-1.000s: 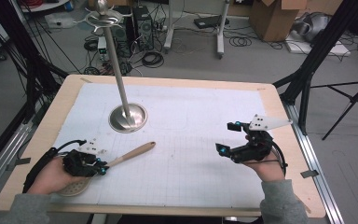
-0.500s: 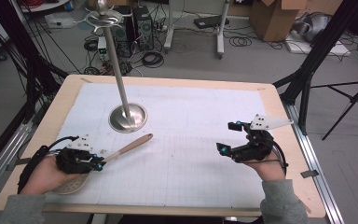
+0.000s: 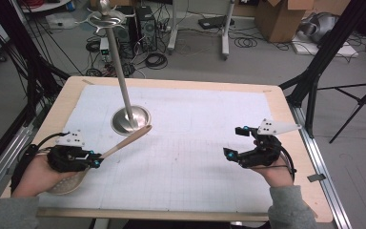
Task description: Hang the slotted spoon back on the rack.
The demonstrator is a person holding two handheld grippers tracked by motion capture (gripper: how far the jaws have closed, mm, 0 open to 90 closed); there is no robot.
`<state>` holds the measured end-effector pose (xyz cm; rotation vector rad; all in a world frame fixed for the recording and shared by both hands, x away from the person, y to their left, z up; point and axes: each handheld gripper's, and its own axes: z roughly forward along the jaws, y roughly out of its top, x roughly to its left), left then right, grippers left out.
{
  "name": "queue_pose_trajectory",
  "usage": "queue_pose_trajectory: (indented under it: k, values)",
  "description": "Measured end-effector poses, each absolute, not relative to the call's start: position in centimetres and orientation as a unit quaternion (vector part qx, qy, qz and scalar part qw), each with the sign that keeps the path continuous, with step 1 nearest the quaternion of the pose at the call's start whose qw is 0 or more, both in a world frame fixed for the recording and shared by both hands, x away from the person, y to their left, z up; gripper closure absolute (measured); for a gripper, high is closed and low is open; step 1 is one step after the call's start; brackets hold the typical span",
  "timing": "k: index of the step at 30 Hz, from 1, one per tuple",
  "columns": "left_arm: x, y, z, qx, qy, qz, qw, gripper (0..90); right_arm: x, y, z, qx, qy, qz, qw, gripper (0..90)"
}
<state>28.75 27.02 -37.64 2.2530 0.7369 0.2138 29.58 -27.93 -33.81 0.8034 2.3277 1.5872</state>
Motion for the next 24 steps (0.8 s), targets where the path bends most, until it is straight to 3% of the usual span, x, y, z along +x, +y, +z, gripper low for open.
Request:
queue_pose_trajectory:
  k: [24]
  values:
    - [28.6, 30.0, -34.9, 0.855, 0.316, 0.132, 0.390, 77.6, 29.6, -28.8, -33.9, 0.280, 0.781, 0.548, 0.107, 7.3]
